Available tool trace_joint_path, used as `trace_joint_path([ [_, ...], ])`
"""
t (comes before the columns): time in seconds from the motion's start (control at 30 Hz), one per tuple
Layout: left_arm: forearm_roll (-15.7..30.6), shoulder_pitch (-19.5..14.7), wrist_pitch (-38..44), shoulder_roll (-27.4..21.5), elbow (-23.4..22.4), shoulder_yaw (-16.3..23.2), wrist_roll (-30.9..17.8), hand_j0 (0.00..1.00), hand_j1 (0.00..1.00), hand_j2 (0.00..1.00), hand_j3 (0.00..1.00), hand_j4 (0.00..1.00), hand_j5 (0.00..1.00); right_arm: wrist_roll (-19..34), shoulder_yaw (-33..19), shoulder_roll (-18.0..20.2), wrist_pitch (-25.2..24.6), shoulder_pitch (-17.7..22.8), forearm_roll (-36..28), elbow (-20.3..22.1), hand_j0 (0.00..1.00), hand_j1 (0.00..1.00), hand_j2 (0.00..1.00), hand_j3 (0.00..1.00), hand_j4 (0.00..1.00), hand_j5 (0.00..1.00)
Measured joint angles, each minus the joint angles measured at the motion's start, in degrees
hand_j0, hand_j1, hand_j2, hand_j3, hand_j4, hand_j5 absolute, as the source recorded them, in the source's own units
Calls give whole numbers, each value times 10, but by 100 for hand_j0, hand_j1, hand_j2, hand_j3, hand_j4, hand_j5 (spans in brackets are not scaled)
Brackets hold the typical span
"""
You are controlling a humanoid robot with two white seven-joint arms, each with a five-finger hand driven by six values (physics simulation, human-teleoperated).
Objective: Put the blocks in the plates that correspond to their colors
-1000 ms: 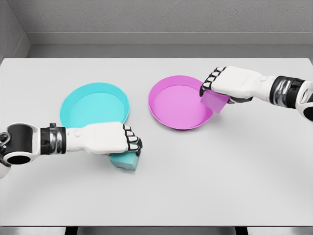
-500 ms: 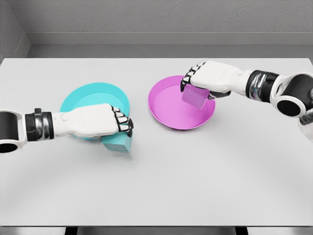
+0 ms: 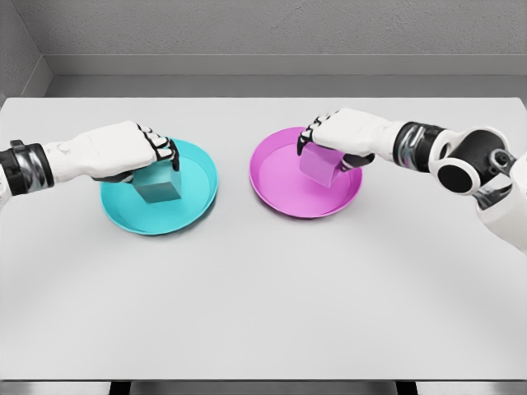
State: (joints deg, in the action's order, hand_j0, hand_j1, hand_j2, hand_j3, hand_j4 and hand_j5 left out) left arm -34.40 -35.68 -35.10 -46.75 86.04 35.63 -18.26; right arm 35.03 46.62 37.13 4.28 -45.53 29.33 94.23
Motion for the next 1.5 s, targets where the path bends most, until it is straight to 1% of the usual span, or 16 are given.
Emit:
trace_joint_path([
  [0.03,-3,-4,0,6,-11,1,0,42,42,42,42,42,42,0,1,-1,-1,0,0,0,97,97,97,97,97,97],
  [0.1,-11,-4,0,15,-24,4,-1,43,43,43,43,43,43,0,3,-2,-7,0,-1,0,100,100,100,100,100,100],
  [0.13,-15,-7,0,18,-28,7,-1,47,47,47,47,47,47,0,5,-3,-9,0,-1,0,100,100,100,100,100,100],
  [0.17,-17,-8,0,22,-31,9,-1,62,62,62,62,62,62,0,6,-3,-11,0,-2,1,100,100,100,100,100,100],
  [0.2,-19,-8,0,24,-33,10,-2,87,87,87,87,87,87,0,7,-3,-12,0,-2,1,100,100,100,100,100,100],
  [0.23,-19,-8,0,26,-35,10,-2,88,88,88,88,88,88,0,9,-3,-13,0,-2,2,100,100,100,100,100,100],
  [0.3,-20,-8,0,28,-37,11,-2,100,100,100,100,100,100,0,10,-3,-15,0,-2,2,100,100,100,100,100,100],
  [0.43,-20,-8,0,29,-38,12,-2,100,100,100,100,100,100,0,9,-2,-16,-1,-2,5,100,100,100,100,100,100],
  [0.53,-16,-7,0,25,-36,9,-2,100,100,100,100,100,100,0,5,2,-15,-7,-6,20,100,100,100,100,100,100],
  [0.7,30,-7,0,-11,-33,5,-1,100,100,100,100,100,100,0,-30,36,10,4,-34,54,100,100,100,100,100,100],
  [0.77,53,-1,0,-33,-33,4,-1,100,100,100,100,100,100,0,-50,56,45,34,-51,58,100,100,100,100,100,100],
  [0.87,77,3,0,-63,-34,4,-2,100,100,100,100,100,100,0,-100,94,116,107,-67,61,100,100,100,100,100,100],
  [1.0,86,4,0,-91,-37,1,-3,100,100,100,100,100,100,0,-171,139,204,193,-82,63,100,100,100,100,100,100],
  [1.07,88,8,0,-100,-38,0,-4,100,100,100,100,100,100,0,-204,155,239,225,-84,63,100,100,100,100,100,100],
  [1.23,89,8,0,-109,-39,-2,-4,100,100,100,100,100,100,0,-251,179,292,265,-87,63,100,100,100,100,100,100],
  [1.5,89,8,0,-111,-39,-2,-4,100,100,100,100,100,100,0,-277,197,308,298,-88,61,100,100,100,100,100,100],
])
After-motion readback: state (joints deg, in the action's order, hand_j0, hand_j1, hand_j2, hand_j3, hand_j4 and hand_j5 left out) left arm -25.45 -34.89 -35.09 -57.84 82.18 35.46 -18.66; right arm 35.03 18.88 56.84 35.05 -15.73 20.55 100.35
